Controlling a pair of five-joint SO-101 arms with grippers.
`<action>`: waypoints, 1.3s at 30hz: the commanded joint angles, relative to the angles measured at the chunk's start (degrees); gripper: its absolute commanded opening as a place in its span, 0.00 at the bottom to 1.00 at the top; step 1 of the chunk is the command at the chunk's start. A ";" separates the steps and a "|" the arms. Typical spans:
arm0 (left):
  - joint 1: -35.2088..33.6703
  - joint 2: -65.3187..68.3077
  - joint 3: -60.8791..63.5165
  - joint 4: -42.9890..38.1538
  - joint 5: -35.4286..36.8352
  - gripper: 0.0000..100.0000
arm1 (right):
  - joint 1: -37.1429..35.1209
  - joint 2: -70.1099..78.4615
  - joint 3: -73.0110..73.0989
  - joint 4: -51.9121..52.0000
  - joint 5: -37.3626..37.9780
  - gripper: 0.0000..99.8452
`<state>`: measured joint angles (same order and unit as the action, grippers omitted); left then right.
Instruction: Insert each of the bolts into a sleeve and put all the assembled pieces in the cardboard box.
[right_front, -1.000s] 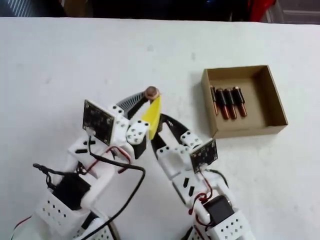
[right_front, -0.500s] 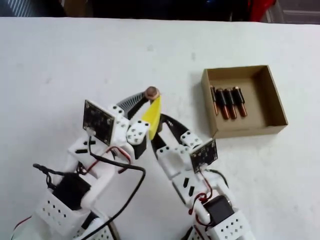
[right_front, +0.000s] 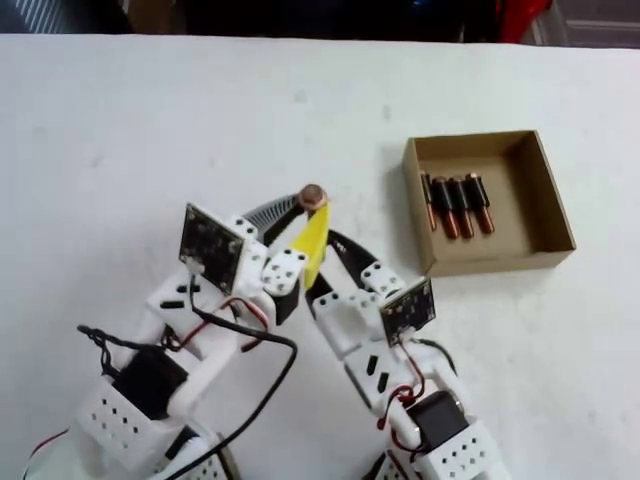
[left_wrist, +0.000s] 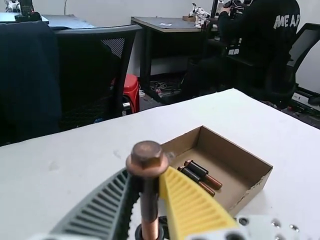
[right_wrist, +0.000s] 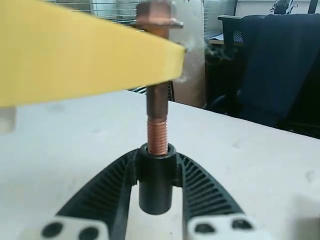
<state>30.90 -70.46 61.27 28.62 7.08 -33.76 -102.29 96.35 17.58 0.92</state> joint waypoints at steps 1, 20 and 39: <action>0.92 -0.84 0.09 -0.70 -0.35 0.02 | 0.22 -0.75 0.44 -0.13 -0.18 0.02; 0.57 -0.92 6.24 -5.63 -5.01 0.02 | 0.31 -0.75 0.44 -0.13 -0.18 0.02; 0.57 -0.84 6.33 -5.19 -7.65 0.02 | 0.31 -0.75 0.44 -0.13 -0.18 0.02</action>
<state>31.34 -70.46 68.40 25.27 0.22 -33.41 -102.29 96.35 17.58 0.84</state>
